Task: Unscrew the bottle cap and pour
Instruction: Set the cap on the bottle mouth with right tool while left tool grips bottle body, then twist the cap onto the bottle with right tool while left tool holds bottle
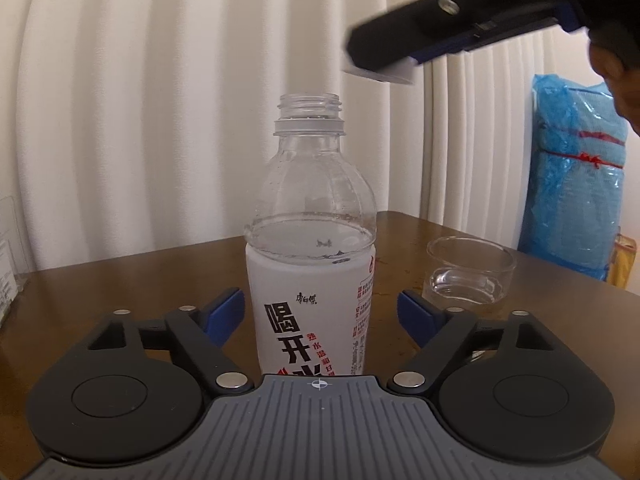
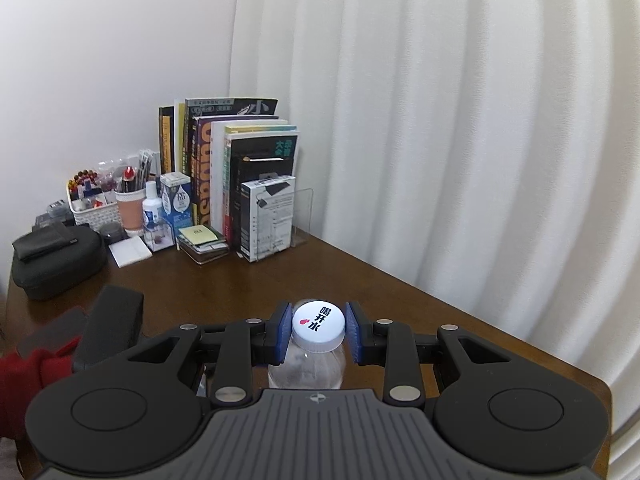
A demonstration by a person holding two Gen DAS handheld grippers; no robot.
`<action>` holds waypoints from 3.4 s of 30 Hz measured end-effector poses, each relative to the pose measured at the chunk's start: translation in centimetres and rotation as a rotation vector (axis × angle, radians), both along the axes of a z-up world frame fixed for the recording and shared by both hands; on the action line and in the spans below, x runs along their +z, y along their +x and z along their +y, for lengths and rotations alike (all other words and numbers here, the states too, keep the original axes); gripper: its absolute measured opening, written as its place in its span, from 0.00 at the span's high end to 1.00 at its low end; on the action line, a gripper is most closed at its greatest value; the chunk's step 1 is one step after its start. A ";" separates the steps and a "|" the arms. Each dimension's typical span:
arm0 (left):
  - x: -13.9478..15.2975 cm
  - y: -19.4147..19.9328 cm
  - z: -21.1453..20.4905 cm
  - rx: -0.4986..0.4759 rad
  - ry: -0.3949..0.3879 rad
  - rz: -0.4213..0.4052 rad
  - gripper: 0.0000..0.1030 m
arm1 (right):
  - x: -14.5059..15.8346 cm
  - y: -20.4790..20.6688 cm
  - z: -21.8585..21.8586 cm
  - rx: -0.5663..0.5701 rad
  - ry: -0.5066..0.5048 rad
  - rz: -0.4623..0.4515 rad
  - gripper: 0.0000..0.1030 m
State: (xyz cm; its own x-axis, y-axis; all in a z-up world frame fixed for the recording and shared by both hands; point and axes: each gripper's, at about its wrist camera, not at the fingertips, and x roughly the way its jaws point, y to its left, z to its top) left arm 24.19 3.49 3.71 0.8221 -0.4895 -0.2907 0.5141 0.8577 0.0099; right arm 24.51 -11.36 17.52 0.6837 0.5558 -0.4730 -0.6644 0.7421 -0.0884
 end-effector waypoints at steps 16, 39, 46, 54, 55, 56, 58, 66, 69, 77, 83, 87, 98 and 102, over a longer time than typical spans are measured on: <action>0.1 0.3 0.5 0.005 -0.016 -0.007 0.43 | -0.4 2.0 0.7 0.023 0.000 0.048 0.69; 0.4 0.0 0.8 0.003 -0.003 -0.015 0.43 | -1.0 3.0 0.4 0.041 0.039 0.065 0.69; 0.4 0.1 0.6 0.002 0.001 -0.013 0.43 | -1.2 2.9 0.2 0.044 0.060 0.054 0.69; 0.4 -0.2 0.4 0.002 0.003 -0.012 0.43 | -1.5 2.7 0.1 0.043 0.059 0.047 0.69; 0.4 -0.2 0.4 0.002 0.003 -0.013 0.43 | -1.5 2.7 0.0 0.042 0.059 0.046 0.69; 0.4 -0.2 0.4 0.002 0.003 -0.013 0.43 | -1.6 2.6 0.0 0.042 0.059 0.045 0.69; 0.4 -0.2 0.5 0.000 0.001 -0.013 0.43 | -1.6 2.5 0.0 0.043 0.055 0.039 0.69; 0.4 -0.3 0.4 0.001 0.008 -0.014 0.43 | -1.4 1.9 0.1 0.046 0.036 0.009 0.68; 0.4 -0.3 0.4 0.001 0.007 -0.014 0.43 | -1.3 1.8 0.3 0.045 0.029 0.002 0.67; 0.3 -0.2 0.4 0.000 0.005 -0.010 0.43 | -1.5 1.8 0.4 0.035 0.024 -0.003 0.67; 0.2 0.0 0.4 -0.001 0.005 -0.007 0.43 | -1.6 1.7 0.2 0.034 0.031 -0.006 0.67; 0.0 0.1 0.5 -0.004 0.007 -0.007 0.43 | -1.6 1.8 0.3 0.036 0.030 -0.005 0.67; 0.0 0.3 0.3 -0.004 0.009 -0.006 0.43 | -1.6 1.5 0.4 0.024 0.011 -0.042 0.52; 0.0 0.2 0.4 -0.004 0.009 -0.005 0.43 | -1.4 1.3 0.9 0.039 -0.006 -0.069 0.52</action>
